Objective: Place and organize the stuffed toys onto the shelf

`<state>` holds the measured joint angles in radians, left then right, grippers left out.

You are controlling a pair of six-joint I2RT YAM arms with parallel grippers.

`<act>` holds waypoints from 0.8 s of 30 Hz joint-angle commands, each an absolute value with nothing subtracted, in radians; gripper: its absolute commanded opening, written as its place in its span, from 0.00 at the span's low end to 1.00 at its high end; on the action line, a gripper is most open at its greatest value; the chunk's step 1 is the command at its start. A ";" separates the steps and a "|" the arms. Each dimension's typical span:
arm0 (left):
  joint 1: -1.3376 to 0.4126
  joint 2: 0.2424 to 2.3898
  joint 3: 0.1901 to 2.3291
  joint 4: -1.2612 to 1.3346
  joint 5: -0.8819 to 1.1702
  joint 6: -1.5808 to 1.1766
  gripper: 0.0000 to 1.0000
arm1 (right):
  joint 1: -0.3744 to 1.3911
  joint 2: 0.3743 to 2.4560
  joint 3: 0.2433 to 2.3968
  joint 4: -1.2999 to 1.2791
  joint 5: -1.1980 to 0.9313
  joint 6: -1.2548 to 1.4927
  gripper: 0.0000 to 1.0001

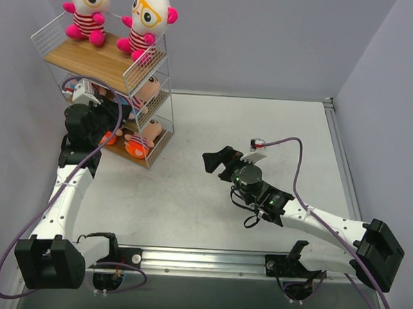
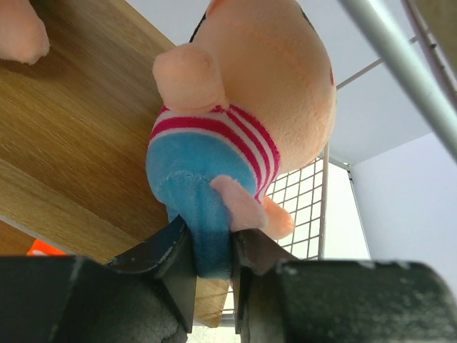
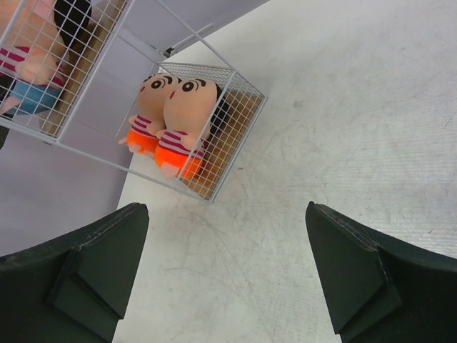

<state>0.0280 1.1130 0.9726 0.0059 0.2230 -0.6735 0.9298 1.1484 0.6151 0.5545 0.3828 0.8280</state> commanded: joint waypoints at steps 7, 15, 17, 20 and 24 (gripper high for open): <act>0.035 1.117 0.979 0.075 0.276 -0.709 0.38 | 0.927 1.157 0.646 0.597 0.382 0.811 0.97; 0.034 1.089 0.968 0.040 0.256 -0.716 0.49 | 0.927 1.152 0.646 0.595 0.385 0.815 0.97; 0.035 1.075 0.968 0.014 0.221 -0.716 0.51 | 0.927 1.149 0.643 0.594 0.388 0.815 0.97; 0.034 1.055 0.968 -0.032 0.180 -0.709 0.56 | 0.928 1.144 0.643 0.594 0.390 0.813 0.96; 0.034 1.031 0.973 -0.055 0.160 -0.696 0.63 | 0.928 1.141 0.643 0.592 0.391 0.811 0.96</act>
